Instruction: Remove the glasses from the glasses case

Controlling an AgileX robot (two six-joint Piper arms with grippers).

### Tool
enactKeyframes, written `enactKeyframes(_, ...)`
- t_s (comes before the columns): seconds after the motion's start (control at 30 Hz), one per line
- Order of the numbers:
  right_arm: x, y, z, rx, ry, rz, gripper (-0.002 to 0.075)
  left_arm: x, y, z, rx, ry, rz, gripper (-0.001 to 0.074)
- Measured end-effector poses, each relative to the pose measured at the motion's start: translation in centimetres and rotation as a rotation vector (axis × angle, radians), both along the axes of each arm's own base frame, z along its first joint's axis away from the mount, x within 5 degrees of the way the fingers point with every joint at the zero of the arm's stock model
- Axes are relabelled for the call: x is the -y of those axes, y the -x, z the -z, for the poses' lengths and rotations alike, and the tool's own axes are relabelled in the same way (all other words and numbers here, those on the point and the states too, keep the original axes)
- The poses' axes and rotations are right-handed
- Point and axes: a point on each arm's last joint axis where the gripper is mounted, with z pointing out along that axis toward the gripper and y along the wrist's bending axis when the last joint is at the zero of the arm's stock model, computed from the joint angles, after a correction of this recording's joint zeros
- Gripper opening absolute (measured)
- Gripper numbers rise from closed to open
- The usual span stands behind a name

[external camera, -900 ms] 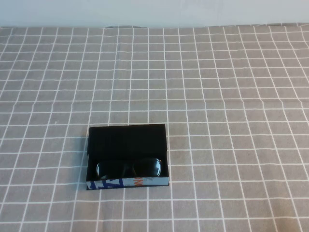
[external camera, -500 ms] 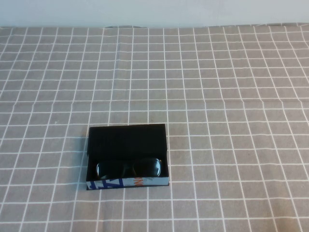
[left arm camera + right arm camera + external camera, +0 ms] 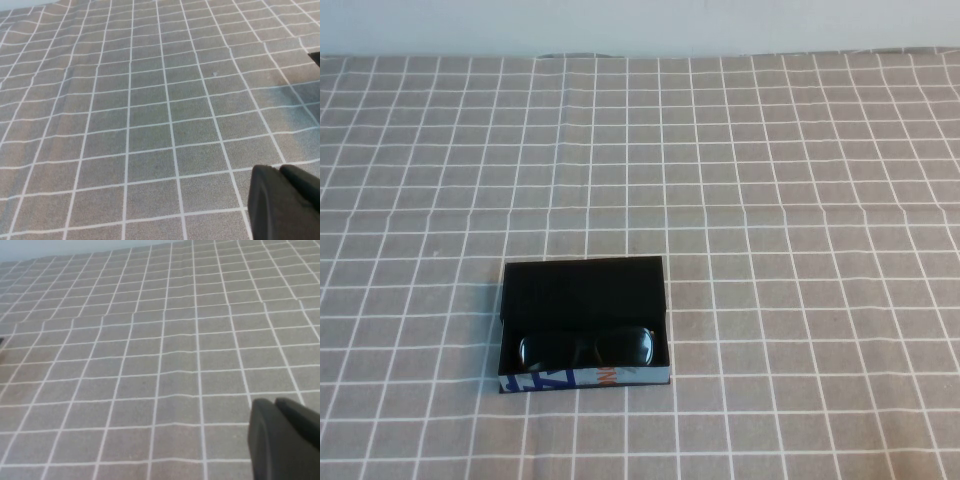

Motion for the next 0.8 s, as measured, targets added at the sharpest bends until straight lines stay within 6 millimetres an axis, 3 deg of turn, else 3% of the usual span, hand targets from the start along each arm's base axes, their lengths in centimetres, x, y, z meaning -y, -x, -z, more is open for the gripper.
enactKeyframes(0.2, -0.3, 0.0, -0.4, 0.018, -0.187, 0.001, -0.0018, 0.0, 0.0, 0.0, 0.0, 0.0, 0.0, -0.0004)
enactKeyframes(0.37, -0.1, -0.2, -1.8, 0.103, -0.589, 0.06, -0.0018, 0.0, 0.0, 0.0, 0.0, 0.0, 0.0, -0.0004)
enactKeyframes(0.47, 0.2, -0.3, -2.2, 0.131, -0.704, 0.094, -0.0018, 0.0, 0.0, 0.0, 0.0, 0.0, 0.0, -0.0004)
enactKeyframes(0.67, -0.3, -0.2, -2.4, 0.085, -0.83, 0.057, -0.0018, 0.0, 0.0, 0.0, 0.0, 0.0, 0.0, -0.0004)
enactKeyframes(0.8, -1.9, -0.7, -4.8, -0.085, -0.745, -0.077, -0.0018, 0.0, 0.0, 0.0, 0.0, 0.0, 0.0, -0.0004)
